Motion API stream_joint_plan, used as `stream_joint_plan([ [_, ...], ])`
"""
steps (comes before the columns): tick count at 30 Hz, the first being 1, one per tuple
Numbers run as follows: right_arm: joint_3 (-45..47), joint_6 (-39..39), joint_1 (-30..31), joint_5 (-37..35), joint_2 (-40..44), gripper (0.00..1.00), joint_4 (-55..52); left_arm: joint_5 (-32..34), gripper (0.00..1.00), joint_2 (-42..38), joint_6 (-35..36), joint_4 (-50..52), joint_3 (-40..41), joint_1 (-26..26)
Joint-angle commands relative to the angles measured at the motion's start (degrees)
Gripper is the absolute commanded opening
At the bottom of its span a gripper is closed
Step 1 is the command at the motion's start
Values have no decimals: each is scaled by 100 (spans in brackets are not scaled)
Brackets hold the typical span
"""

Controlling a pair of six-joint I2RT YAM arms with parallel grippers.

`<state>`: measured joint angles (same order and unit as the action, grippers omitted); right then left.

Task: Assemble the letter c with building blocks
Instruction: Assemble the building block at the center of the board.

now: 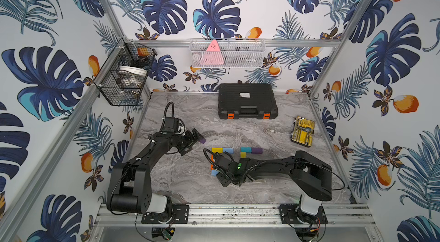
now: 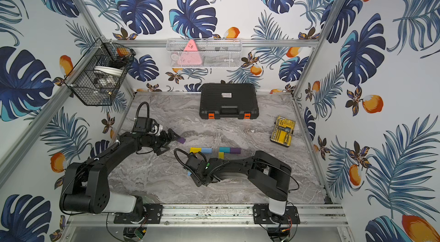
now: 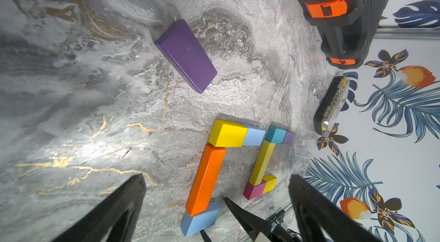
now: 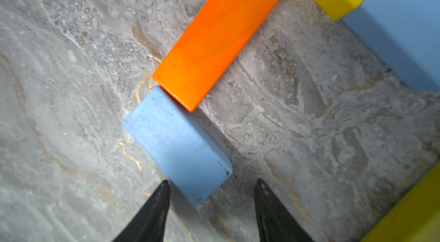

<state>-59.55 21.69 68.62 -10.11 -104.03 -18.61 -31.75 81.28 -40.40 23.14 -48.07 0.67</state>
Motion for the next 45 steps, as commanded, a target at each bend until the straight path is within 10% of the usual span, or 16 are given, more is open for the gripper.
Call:
stream_joint_plan([
  [1,-35,71,11,324,-53,50,-279,-42,99,-18,10,7,-57,-14],
  [32,-342,-34,11,307,-285,37,-336,-60,99,3,-7,-55,-9,-10],
  [38,-329,36,11,257,-241,65,-336,-77,99,2,-28,-79,-2,-8],
  [45,-417,54,20,141,-291,73,-395,-77,99,2,-38,-81,0,-14],
])
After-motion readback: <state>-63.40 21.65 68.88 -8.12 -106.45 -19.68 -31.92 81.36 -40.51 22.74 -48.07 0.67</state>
